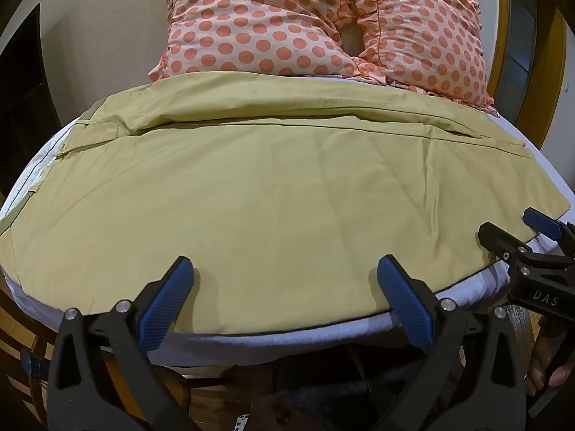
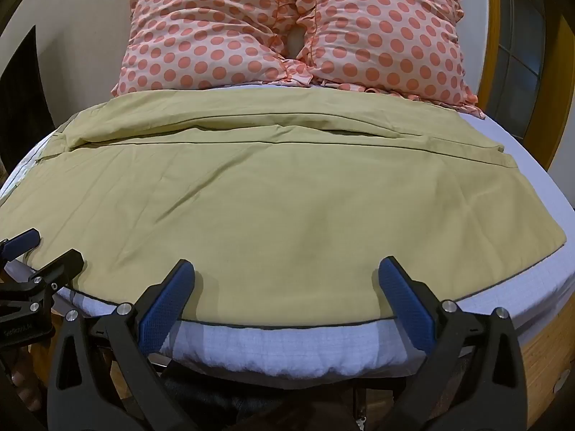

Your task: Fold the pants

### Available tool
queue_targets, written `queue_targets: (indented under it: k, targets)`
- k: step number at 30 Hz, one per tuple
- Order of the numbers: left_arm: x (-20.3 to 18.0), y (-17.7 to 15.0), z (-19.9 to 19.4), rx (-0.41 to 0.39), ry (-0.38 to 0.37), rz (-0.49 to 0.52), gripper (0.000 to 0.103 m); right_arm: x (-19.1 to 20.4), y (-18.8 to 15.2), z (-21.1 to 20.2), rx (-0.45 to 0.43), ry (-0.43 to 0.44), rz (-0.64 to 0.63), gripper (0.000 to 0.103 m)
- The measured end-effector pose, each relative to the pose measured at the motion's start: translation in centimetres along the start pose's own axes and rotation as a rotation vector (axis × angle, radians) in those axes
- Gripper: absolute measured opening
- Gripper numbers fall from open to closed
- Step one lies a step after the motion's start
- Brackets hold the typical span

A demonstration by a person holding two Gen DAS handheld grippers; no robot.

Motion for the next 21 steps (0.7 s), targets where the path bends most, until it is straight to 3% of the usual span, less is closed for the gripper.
queue_targets:
  k: [21]
  targets:
    - [0.01,0.06,-0.02,-0.005,0.003,0.002,0.101,0.01,0.04,-0.01,-0.004,0.001,0.001,0.102]
Point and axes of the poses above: each gripper's, at about its wrist camera, not at the fingertips, and z roughly the way its jaws point, x to its left, y to its top, the point moved 8 cm from there along z, roughly the way its jaws point, and after that the axes turned 15 degrees about z, right-handed, at the moved point
